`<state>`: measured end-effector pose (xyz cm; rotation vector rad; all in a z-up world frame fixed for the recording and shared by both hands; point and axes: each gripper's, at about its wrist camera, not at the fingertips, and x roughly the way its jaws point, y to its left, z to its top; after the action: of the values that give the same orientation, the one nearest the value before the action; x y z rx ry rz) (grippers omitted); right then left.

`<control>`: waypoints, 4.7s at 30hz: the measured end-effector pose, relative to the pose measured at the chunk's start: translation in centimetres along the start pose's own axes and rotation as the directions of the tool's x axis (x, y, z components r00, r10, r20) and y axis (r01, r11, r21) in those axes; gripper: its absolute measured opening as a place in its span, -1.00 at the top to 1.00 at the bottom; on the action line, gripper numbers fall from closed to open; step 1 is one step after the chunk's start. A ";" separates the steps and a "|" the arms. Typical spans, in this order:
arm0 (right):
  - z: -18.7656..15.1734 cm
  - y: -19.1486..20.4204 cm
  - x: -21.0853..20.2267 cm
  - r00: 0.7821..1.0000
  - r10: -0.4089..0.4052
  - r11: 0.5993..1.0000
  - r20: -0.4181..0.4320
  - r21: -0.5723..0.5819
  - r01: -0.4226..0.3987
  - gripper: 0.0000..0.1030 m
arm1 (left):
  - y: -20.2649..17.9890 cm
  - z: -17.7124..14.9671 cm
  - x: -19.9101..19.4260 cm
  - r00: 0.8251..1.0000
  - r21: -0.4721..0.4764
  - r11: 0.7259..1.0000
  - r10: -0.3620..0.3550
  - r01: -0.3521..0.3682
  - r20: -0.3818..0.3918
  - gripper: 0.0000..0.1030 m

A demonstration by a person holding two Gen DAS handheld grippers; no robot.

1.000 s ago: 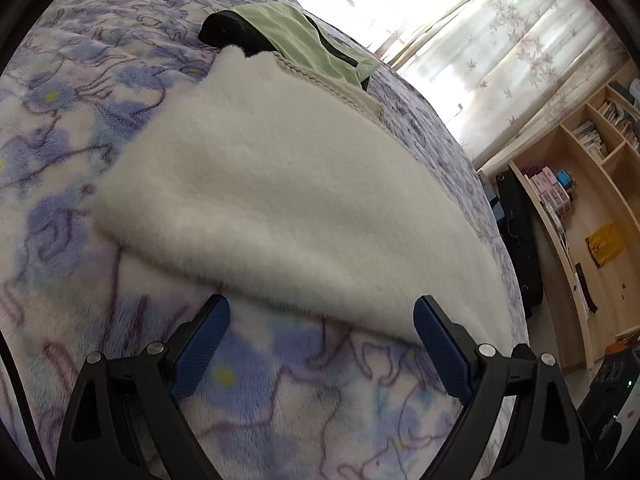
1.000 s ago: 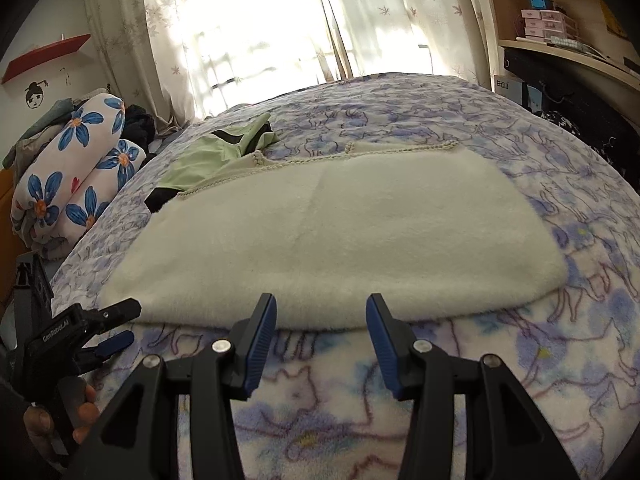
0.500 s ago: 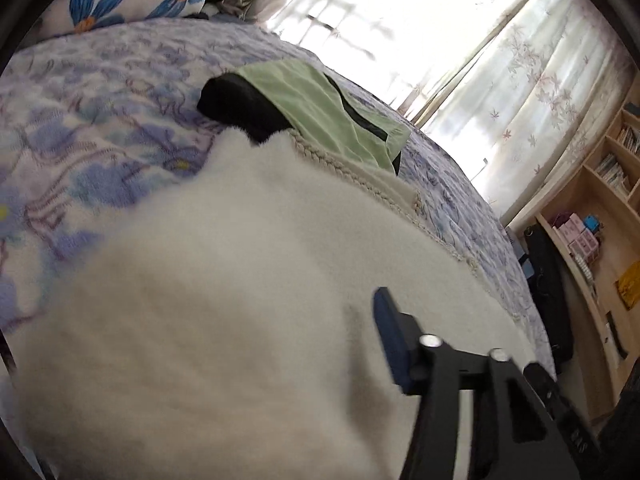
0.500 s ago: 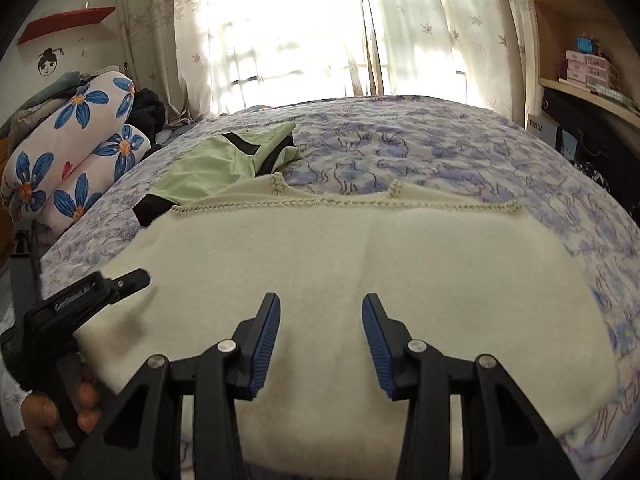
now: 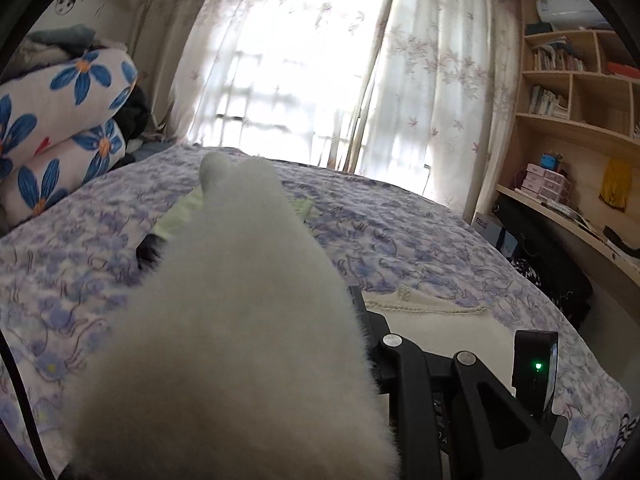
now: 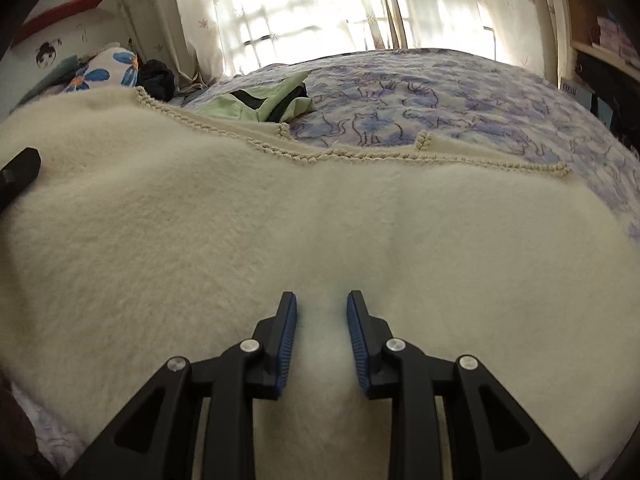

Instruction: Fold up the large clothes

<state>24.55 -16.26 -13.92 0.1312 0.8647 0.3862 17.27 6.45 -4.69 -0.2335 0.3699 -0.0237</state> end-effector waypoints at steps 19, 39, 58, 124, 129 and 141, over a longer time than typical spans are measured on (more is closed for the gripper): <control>-8.6 -18.7 -17.6 0.945 -0.294 0.882 0.141 0.422 0.211 0.50 | -28.3 -8.7 9.8 0.921 0.250 0.914 -0.238 0.320 -0.308 0.61; -9.7 -20.2 -19.6 0.956 -0.271 0.873 0.111 0.446 0.196 0.32 | -25.2 -8.3 5.3 0.795 0.131 0.871 -0.358 0.473 -0.490 -0.63; 4.0 -17.0 -11.1 0.976 -0.007 0.959 -0.219 0.274 0.069 0.28 | -8.2 -5.1 10.9 0.788 -0.013 0.990 -0.118 0.138 -0.604 -0.69; 3.5 -26.1 -7.4 0.991 -0.089 0.901 -0.097 0.417 0.122 0.70 | -13.5 -5.1 16.5 0.780 -0.015 0.968 -0.211 0.250 -0.589 -0.57; 3.9 -24.9 -10.7 0.989 -0.132 0.905 -0.068 0.398 0.148 0.52 | -13.2 -3.5 14.5 0.815 0.037 0.975 -0.161 0.218 -0.557 -0.57; 2.8 -15.7 -12.2 0.986 -0.167 0.977 -0.027 0.129 0.169 0.52 | -16.8 -5.4 8.4 0.871 0.104 0.969 -0.150 0.223 -0.468 -0.51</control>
<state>23.88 -35.30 -7.56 0.1750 0.9098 0.1726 23.47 -11.65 -8.68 -0.1049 0.8143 -0.3045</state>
